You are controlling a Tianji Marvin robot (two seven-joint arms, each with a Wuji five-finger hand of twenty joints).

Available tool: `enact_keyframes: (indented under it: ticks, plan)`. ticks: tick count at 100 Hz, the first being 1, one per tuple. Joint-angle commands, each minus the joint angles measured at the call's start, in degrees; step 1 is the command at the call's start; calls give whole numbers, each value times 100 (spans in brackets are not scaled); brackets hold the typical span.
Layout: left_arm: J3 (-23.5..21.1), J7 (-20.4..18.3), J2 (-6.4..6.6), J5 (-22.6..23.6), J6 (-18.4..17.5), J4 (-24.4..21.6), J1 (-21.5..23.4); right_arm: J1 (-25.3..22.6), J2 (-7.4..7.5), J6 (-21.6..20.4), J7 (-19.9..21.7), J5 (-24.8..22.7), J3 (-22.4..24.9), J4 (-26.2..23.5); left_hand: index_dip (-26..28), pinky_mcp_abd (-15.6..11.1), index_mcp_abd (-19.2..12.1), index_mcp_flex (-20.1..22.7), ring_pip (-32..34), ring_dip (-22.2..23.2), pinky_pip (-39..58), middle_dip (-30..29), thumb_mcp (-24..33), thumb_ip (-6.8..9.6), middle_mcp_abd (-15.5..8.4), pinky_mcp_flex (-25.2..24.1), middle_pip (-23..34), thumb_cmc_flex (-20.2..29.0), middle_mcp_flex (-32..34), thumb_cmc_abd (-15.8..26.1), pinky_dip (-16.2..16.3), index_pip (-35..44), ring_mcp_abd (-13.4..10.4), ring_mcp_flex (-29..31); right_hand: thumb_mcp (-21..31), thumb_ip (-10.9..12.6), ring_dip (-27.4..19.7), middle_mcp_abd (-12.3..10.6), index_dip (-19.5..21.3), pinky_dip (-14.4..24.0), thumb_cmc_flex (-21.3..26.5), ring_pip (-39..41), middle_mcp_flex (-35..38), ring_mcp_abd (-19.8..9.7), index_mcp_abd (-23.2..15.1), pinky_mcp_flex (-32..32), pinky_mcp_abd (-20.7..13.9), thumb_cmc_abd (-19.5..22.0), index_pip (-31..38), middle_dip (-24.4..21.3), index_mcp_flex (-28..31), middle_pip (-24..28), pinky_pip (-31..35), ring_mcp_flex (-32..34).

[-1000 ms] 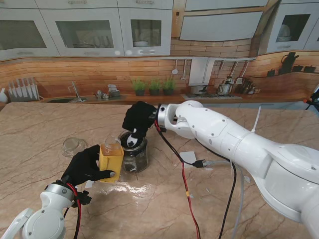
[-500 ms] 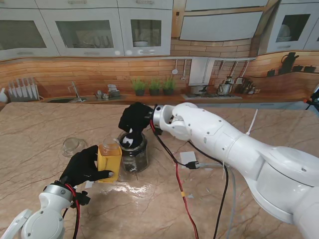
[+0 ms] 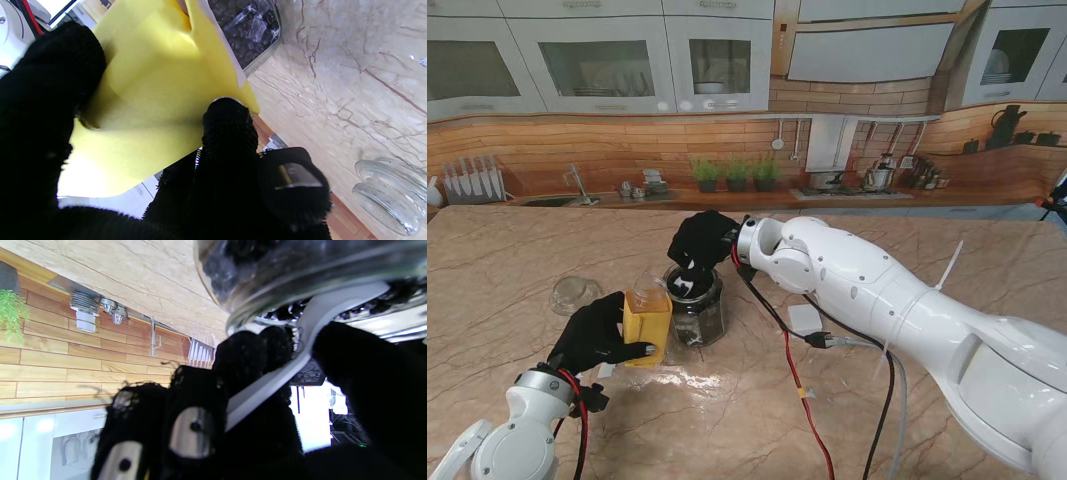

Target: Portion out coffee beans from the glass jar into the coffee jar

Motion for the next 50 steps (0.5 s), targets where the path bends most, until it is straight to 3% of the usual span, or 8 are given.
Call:
enact_keyframes:
  ticks: [1,50]
  plan:
    - [37,-31,-15,18,37,-19,19,-37,90,62,56,0,49,-91,387,-270,-1097,829,3,-16,659,262,2517,1259,-513,88,812,952,899,758,87,1247,279,-22,261,288,198,282,68,138,370,530,427,-479,38,239,-1559,-7,137,46,187,184,1637,22]
    - [271,-157,23,132,186,-24,-143,-535,475,536,513,282,790,-783,391,-270,-1118,818,-7,-20,659,267,2512,1255,-521,88,808,949,896,765,88,1243,273,-26,275,264,207,319,85,144,392,565,453,-427,83,241,-1505,-8,125,51,225,178,1679,20]
